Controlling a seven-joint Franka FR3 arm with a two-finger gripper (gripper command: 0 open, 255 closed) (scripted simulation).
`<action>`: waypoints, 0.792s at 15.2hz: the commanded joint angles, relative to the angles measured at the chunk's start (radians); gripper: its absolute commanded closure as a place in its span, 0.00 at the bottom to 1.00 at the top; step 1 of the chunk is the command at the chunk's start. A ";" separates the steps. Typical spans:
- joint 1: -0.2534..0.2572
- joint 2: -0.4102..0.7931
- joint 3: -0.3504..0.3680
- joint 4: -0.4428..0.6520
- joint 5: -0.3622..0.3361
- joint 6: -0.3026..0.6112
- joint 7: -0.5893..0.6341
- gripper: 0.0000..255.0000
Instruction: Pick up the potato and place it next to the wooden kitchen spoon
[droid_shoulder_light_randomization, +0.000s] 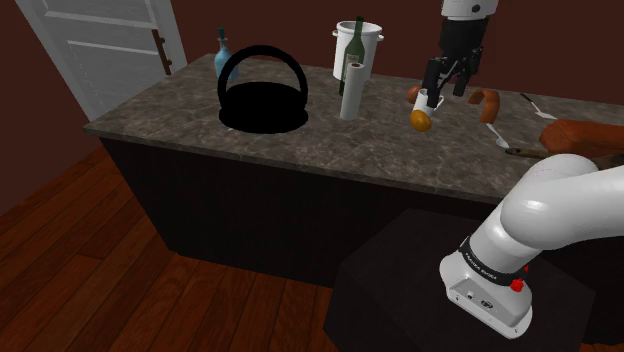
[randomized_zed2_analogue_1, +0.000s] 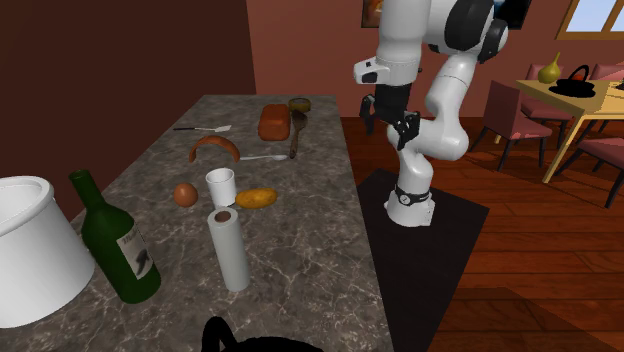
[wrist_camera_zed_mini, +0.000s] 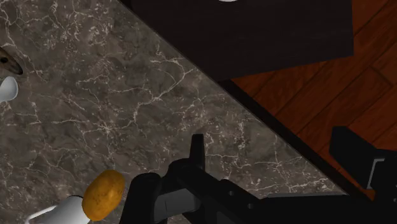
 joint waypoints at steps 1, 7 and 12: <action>0.000 0.000 0.000 0.000 0.000 0.000 0.000 0.00; -0.063 0.193 0.002 0.001 -0.078 0.152 0.086 0.00; -0.118 0.367 -0.004 0.038 -0.150 0.255 0.167 0.00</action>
